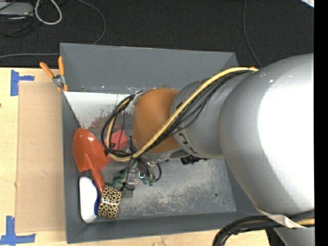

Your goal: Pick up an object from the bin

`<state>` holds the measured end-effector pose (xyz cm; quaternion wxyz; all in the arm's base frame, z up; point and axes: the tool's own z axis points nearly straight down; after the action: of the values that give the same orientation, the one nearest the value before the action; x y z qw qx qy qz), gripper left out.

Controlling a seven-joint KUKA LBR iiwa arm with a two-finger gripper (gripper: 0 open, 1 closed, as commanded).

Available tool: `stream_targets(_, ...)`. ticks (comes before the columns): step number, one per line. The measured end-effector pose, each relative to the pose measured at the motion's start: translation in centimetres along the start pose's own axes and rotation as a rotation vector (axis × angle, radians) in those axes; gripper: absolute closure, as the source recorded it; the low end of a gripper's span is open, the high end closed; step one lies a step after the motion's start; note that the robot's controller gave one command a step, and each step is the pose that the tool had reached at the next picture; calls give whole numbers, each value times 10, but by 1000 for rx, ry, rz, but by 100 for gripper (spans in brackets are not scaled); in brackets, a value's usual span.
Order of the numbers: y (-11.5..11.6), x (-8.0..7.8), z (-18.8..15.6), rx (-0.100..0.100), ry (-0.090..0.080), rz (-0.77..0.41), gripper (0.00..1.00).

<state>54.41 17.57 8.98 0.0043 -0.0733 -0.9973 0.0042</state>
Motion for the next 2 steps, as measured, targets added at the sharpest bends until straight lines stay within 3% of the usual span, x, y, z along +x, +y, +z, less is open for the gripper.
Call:
stream_targets(1,2,-3,-6,-3,1,-407,0)
stream_targets(2,9,3,2,-3,-2,-340,0)
